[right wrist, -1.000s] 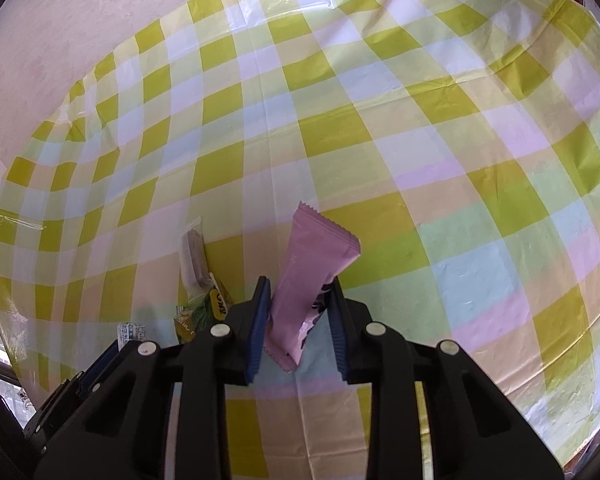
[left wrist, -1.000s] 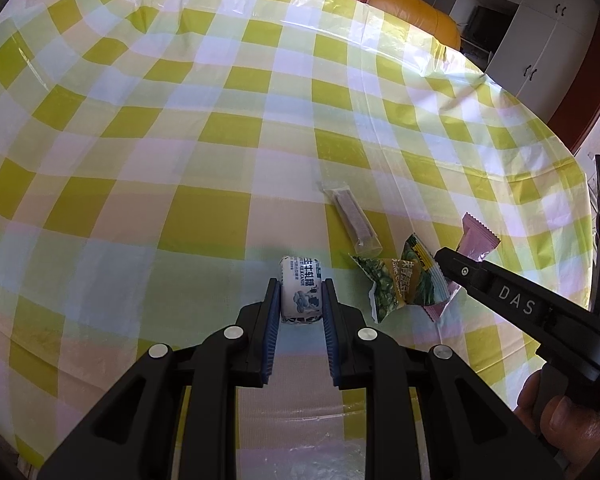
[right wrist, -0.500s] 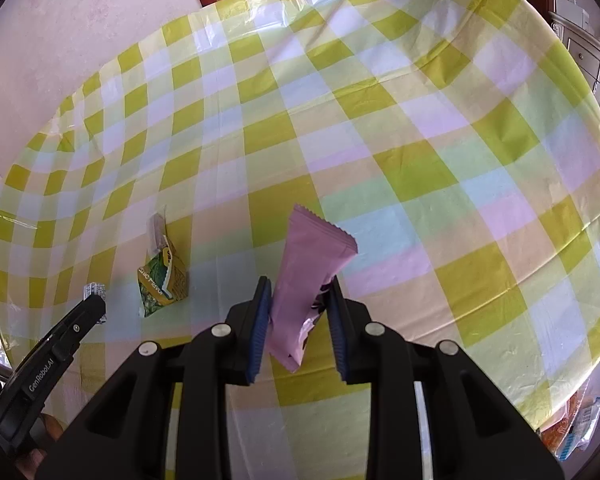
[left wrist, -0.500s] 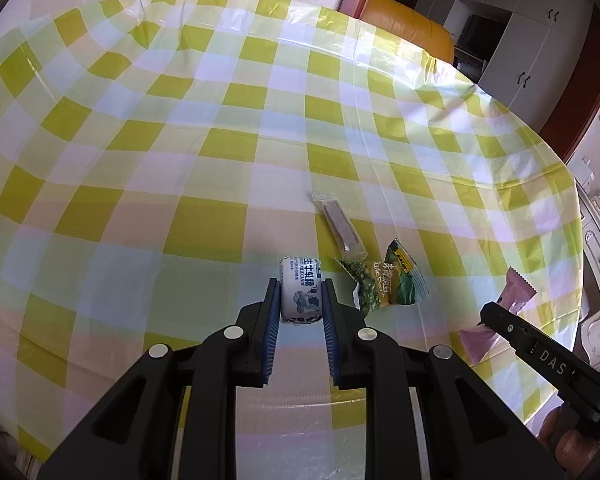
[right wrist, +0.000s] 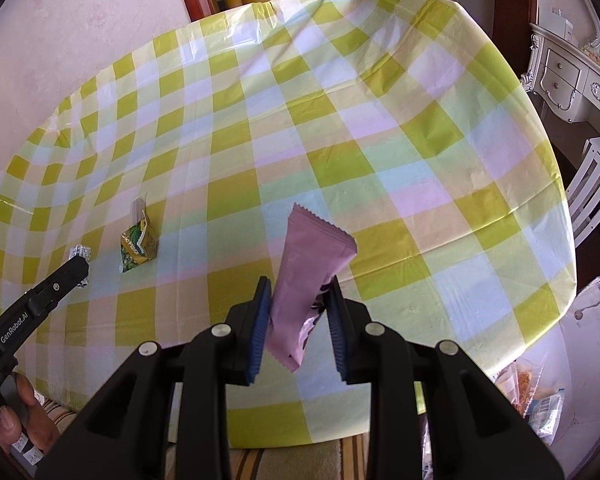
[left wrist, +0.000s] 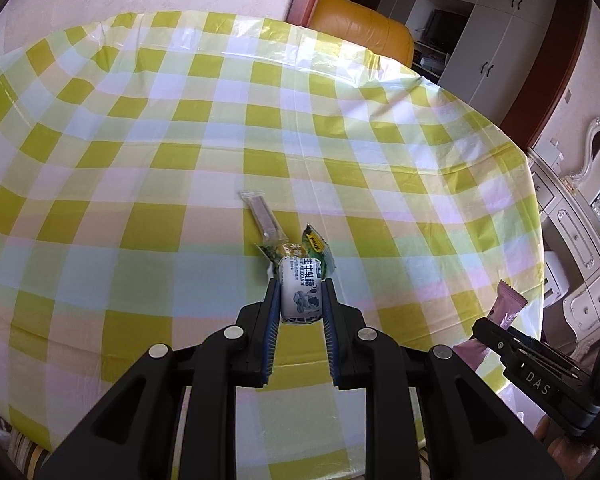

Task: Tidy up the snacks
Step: 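Carry the pink bar with the right tool while the left carries the candy roll, open both over box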

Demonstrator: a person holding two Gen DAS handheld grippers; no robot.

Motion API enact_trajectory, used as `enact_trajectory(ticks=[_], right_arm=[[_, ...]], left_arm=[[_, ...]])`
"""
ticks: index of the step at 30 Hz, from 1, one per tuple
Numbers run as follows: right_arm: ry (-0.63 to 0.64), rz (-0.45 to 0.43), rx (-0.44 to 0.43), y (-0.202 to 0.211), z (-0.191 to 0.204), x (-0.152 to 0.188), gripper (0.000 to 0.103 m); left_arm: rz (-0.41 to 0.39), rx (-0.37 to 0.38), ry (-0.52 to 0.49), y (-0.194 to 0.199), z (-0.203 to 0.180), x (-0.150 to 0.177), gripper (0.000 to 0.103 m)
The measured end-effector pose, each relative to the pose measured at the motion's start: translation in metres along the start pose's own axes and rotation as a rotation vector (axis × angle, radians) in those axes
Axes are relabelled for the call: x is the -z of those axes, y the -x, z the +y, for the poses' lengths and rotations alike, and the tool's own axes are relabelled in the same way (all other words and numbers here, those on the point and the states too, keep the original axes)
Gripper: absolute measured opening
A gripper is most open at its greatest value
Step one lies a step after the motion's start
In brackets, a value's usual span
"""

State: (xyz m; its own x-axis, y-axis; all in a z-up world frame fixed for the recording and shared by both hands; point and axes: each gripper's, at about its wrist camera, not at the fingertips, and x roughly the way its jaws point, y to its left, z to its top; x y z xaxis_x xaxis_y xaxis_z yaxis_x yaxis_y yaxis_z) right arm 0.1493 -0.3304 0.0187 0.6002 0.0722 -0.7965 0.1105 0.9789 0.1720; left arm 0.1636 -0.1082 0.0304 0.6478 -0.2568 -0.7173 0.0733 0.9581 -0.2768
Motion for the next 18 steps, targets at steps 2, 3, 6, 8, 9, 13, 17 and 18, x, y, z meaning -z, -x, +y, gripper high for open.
enact_trajectory(ticks=[2,3,6,8,9,13,17,18], right_arm=[[0.0,0.001,0.008,0.005,-0.007,0.004,0.028],[-0.001,0.001,0.013,0.007,-0.011,0.005,0.028],[-0.005,-0.001,0.028,0.015,-0.022,0.01,0.028],[-0.006,-0.006,0.042,0.021,-0.029,0.013,0.028],[-0.007,-0.009,0.05,0.025,-0.034,0.014,0.028],[-0.017,-0.011,0.077,0.036,-0.054,0.021,0.028],[-0.038,-0.004,0.113,0.043,-0.078,0.031,0.028],[-0.042,-0.002,0.123,0.044,-0.084,0.034,0.028]], left_arm=[[0.014,0.027,-0.02,0.001,-0.011,0.005,0.02],[0.021,0.039,-0.028,0.002,-0.016,0.008,0.02],[0.042,0.075,-0.054,0.003,-0.03,0.014,0.02],[0.054,0.096,-0.066,0.002,-0.039,0.017,0.02],[0.06,0.105,-0.077,0.003,-0.044,0.018,0.02],[0.088,0.148,-0.113,0.003,-0.065,0.026,0.02],[0.127,0.2,-0.154,0.003,-0.09,0.037,0.02],[0.139,0.217,-0.166,0.003,-0.097,0.04,0.02]])
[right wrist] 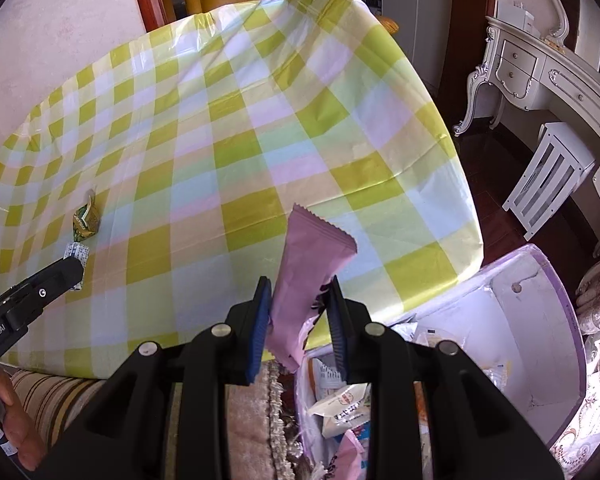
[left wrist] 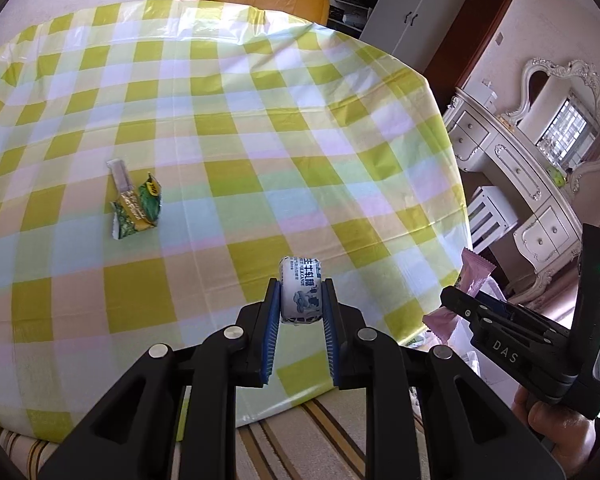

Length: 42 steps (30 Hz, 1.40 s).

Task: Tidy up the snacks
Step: 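Carry the pink bar with the right tool while the left carries the candy roll, open both over box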

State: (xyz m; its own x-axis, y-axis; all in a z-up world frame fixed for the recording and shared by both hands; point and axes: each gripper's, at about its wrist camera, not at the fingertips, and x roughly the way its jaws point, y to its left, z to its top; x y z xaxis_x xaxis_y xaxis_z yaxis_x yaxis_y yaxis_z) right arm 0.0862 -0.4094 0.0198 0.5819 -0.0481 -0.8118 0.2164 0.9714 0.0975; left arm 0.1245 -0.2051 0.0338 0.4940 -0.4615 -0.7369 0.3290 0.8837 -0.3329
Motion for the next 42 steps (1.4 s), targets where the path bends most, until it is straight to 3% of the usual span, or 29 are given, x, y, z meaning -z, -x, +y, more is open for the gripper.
enact_trajectory(ticks=[11,28,30,32,34,38,42], right_arm=[[-0.007,0.006,0.135,0.005,-0.048,0.025,0.028],[-0.057,0.065,0.274,-0.003,-0.105,0.057,0.03],[-0.063,0.071,0.286,-0.004,-0.108,0.059,0.031],[-0.068,0.074,0.289,-0.005,-0.11,0.06,0.047],[-0.066,0.069,0.292,-0.004,-0.109,0.061,0.053],[-0.063,0.065,0.271,-0.004,-0.105,0.058,0.058],[-0.046,0.05,0.24,-0.003,-0.092,0.05,0.061]], left_arm=[[0.174,0.184,-0.159,-0.034,-0.085,0.021,0.02],[0.346,0.285,-0.275,-0.069,-0.146,0.046,0.021],[0.362,0.293,-0.282,-0.072,-0.149,0.048,0.028],[0.365,0.295,-0.278,-0.072,-0.148,0.048,0.038],[0.359,0.301,-0.262,-0.071,-0.145,0.046,0.038],[0.332,0.296,-0.216,-0.065,-0.131,0.04,0.038],[0.262,0.233,-0.165,-0.054,-0.1,0.023,0.038]])
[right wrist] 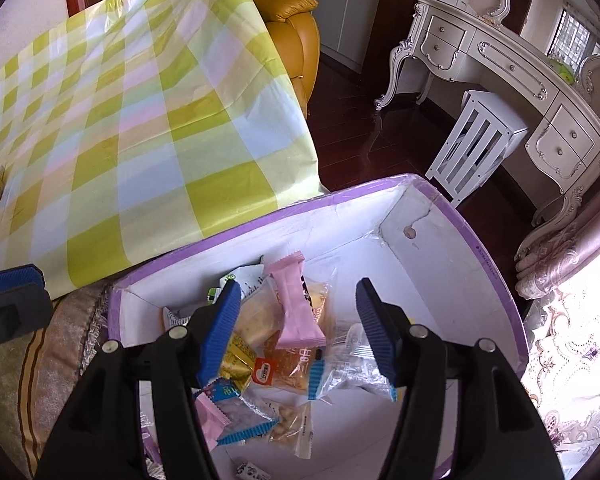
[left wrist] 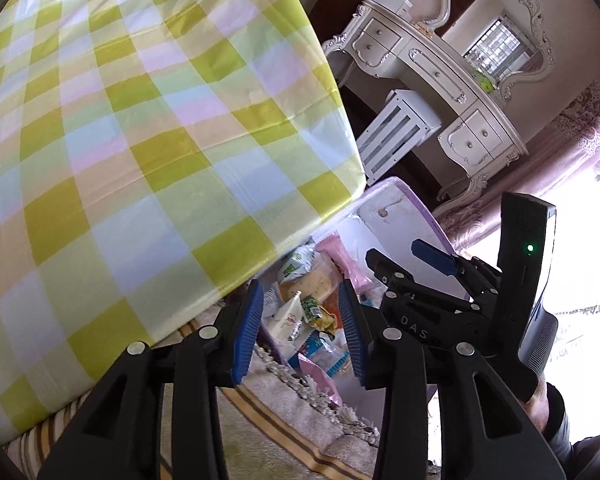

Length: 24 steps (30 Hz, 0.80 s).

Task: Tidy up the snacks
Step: 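Carry the pink bar with the right tool while the left carries the candy roll, open both over box, then move both open tools back over the table to the last snacks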

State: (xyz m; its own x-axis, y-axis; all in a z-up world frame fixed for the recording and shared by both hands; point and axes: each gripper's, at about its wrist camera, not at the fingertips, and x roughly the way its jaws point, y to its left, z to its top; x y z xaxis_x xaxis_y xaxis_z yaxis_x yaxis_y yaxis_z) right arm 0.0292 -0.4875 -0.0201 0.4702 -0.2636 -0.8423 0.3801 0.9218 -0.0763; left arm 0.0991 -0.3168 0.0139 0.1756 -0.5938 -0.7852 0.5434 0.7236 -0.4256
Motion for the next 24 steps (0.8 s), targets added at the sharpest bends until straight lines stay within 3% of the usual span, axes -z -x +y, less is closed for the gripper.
enact_trajectory(ticks=[6,12,16,18,20,24], right_arm=[[0.057,-0.041,-0.081,0.011,0.038,-0.026,0.067],[0.131,-0.057,-0.2,0.021,0.091,-0.051,0.071],[0.175,-0.072,-0.256,0.026,0.126,-0.066,0.073],[0.199,-0.082,-0.273,0.028,0.143,-0.073,0.075],[0.214,-0.091,-0.291,0.031,0.158,-0.08,0.075],[0.236,-0.107,-0.314,0.035,0.183,-0.091,0.075]], left_arm=[[-0.159,-0.168,0.172,0.055,0.087,-0.011,0.038],[-0.265,-0.366,0.344,0.101,0.182,-0.015,0.038],[-0.257,-0.367,0.426,0.108,0.229,-0.019,0.048],[-0.257,-0.343,0.451,0.106,0.239,-0.023,0.064],[-0.255,-0.327,0.471,0.101,0.24,-0.028,0.074],[-0.224,-0.358,0.461,0.085,0.235,-0.039,0.075]])
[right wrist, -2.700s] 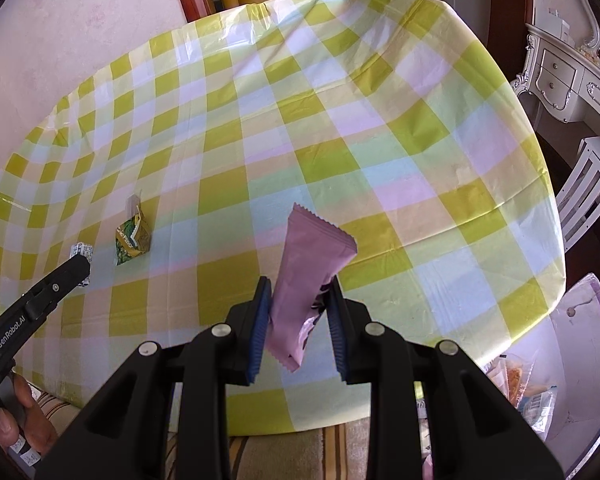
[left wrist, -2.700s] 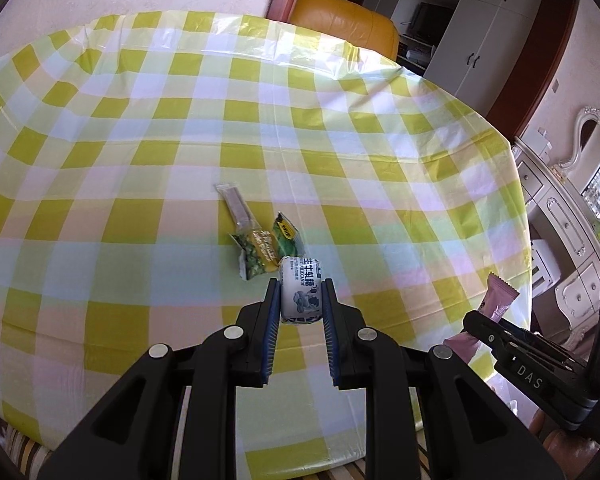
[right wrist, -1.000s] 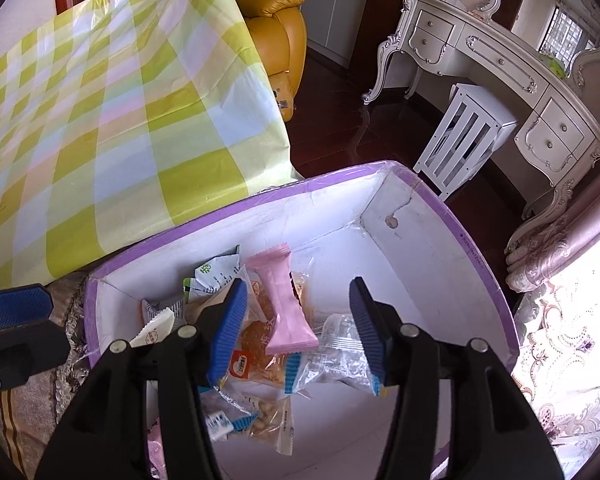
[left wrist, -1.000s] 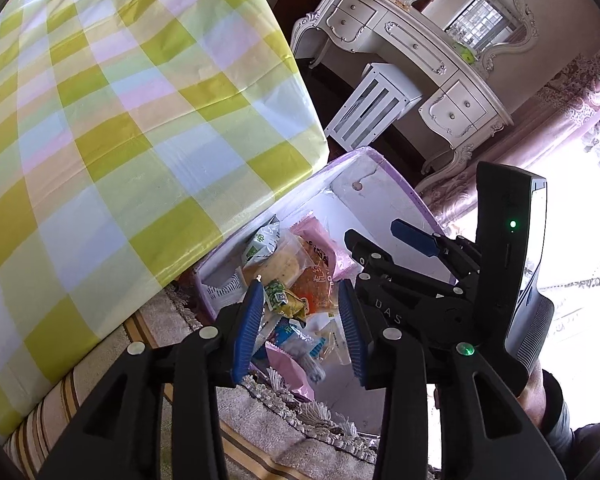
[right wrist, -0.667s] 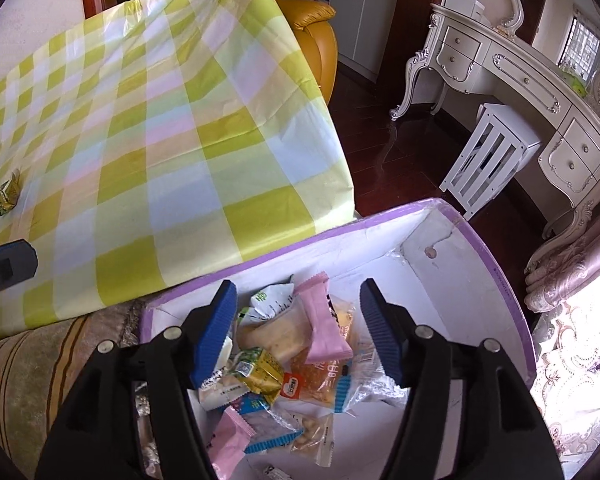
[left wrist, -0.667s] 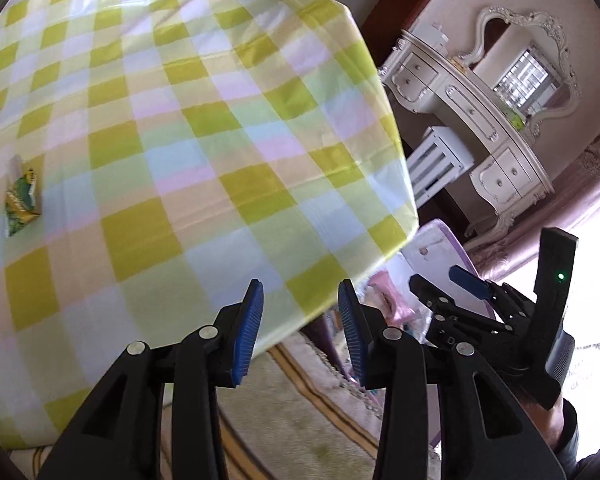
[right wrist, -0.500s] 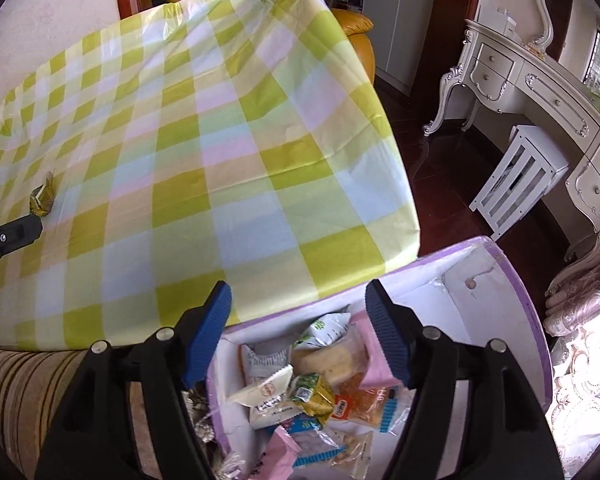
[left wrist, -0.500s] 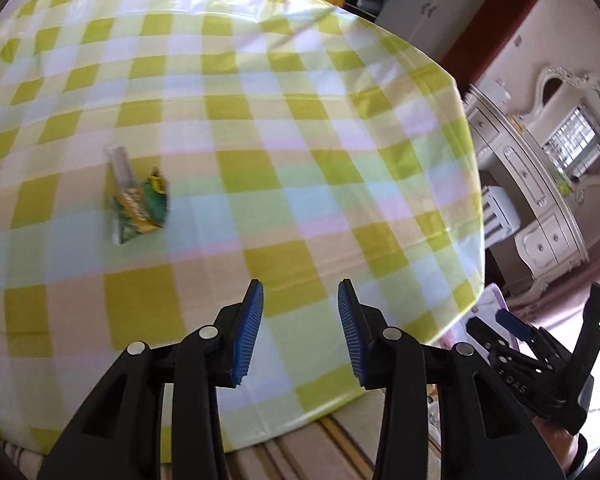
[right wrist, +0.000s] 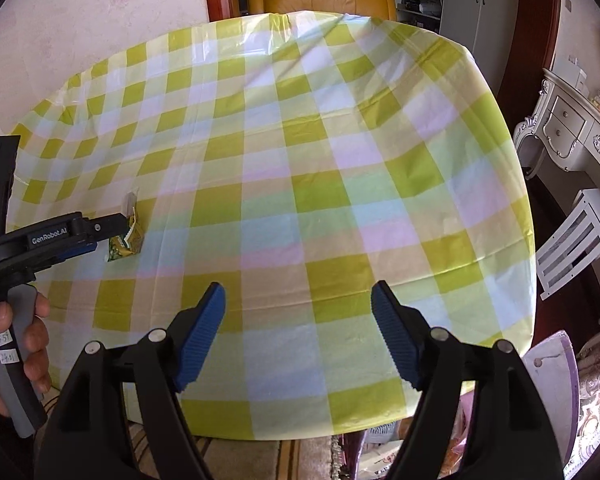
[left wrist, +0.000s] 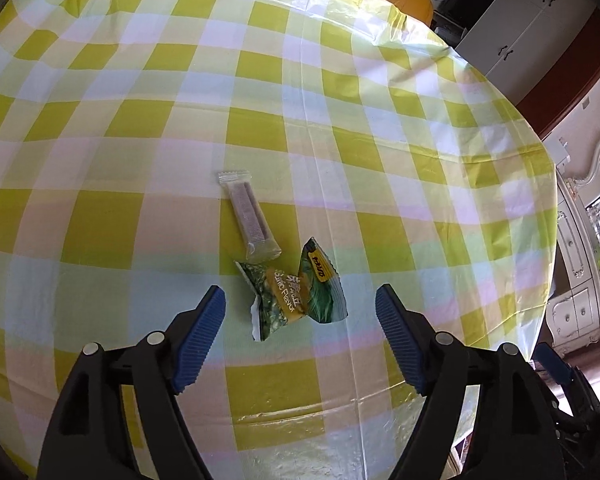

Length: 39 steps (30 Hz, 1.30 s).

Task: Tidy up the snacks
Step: 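Move both open tools back over the table to the last snacks, then close the left tool on the green snack bag while the right grasps the clear brown bar, then carry the clear bar with the right tool while the left carries the green bag, open both over box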

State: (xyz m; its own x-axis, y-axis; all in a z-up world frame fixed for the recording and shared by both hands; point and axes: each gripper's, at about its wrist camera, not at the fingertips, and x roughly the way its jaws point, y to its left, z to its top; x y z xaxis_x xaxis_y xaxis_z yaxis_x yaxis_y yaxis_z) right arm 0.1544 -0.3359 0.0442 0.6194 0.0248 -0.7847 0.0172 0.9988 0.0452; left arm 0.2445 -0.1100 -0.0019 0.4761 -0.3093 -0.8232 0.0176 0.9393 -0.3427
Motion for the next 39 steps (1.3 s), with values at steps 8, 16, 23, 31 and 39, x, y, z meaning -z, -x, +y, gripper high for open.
enact_trajectory(ticks=[8,16,23,31,39], right_arm=[[0.035,-0.002,-0.017,-0.017,0.028,-0.027,0.076],[0.104,0.008,-0.094,-0.046,0.079,-0.05,0.076],[0.177,0.047,-0.194,-0.083,0.139,-0.06,0.069],[0.273,0.095,-0.212,-0.121,0.187,-0.064,0.045],[0.317,0.116,-0.198,-0.136,0.201,-0.062,0.018]], left_arm=[[0.031,-0.045,-0.075,-0.017,-0.002,0.002,0.042],[-0.019,-0.015,0.025,0.016,0.036,0.004,0.038],[-0.104,-0.077,0.138,0.04,0.082,0.0,0.038],[-0.121,-0.061,0.182,0.045,0.1,0.0,0.038],[-0.12,-0.048,0.188,0.044,0.101,0.0,0.038]])
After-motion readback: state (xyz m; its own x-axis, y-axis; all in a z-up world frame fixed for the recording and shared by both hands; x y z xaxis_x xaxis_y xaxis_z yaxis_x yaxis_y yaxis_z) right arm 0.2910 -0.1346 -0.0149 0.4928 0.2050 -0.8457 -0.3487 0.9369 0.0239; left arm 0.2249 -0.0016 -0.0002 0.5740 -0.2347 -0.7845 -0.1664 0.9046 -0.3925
